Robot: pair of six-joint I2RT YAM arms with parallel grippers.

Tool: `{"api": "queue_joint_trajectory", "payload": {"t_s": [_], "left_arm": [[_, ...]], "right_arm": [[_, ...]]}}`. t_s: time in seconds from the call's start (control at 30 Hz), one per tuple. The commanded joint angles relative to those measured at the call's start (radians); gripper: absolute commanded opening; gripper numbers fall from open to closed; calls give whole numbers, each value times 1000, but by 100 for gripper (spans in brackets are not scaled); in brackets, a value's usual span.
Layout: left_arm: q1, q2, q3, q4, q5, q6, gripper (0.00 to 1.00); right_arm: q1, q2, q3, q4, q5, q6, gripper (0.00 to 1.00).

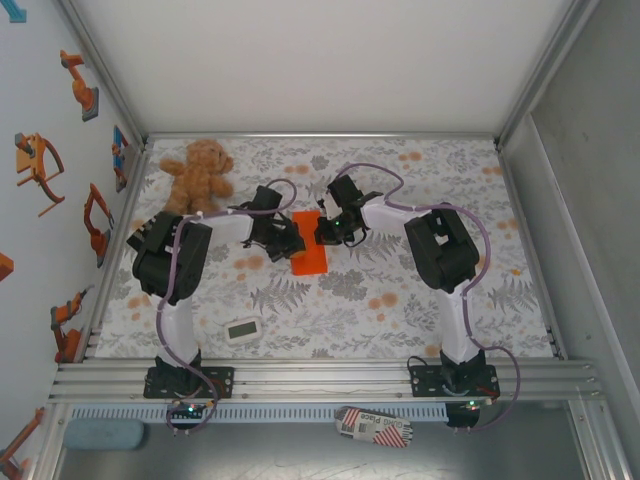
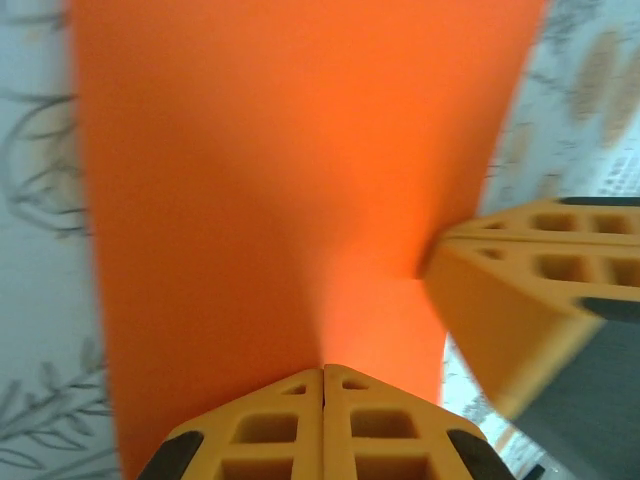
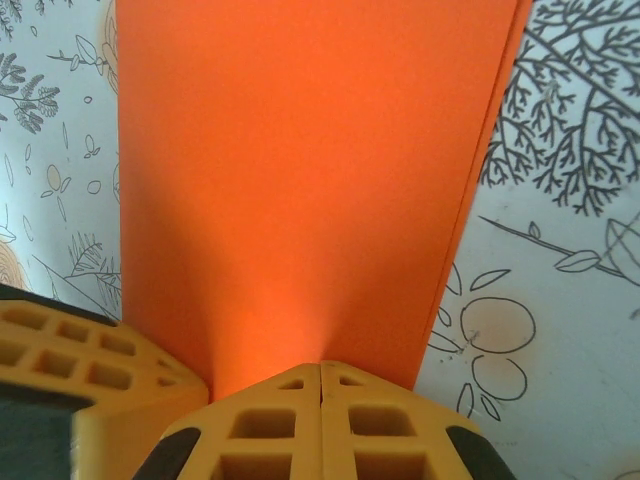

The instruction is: Fold a paper plane with a square sheet of paper (pick it up from the middle)

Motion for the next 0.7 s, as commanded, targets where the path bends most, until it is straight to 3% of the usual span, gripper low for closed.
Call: {"api": "queue_joint_trajectory", "payload": {"t_s": [0.0,0.27,0.4,0.5,0.67], "left_arm": [[7,-13,-69,-32,-7,4,4],[70,-158,-281,-78,-44,34,4],[72,-253,-255,-122,-45,44,4],[38,-297,-216,-64,-60,0,4],[-22,-223,-139,55,-71,-60,4]], "right_arm": [[-12,136,-93,-208,252,-13,0],[-12,139,-93,-209,255,-14,0],[-12,138,-94,-211,255,-14,0],[-12,136,-93,-212,254,-13,0],[-12,135,-96,-212,255,-9,0]]}}
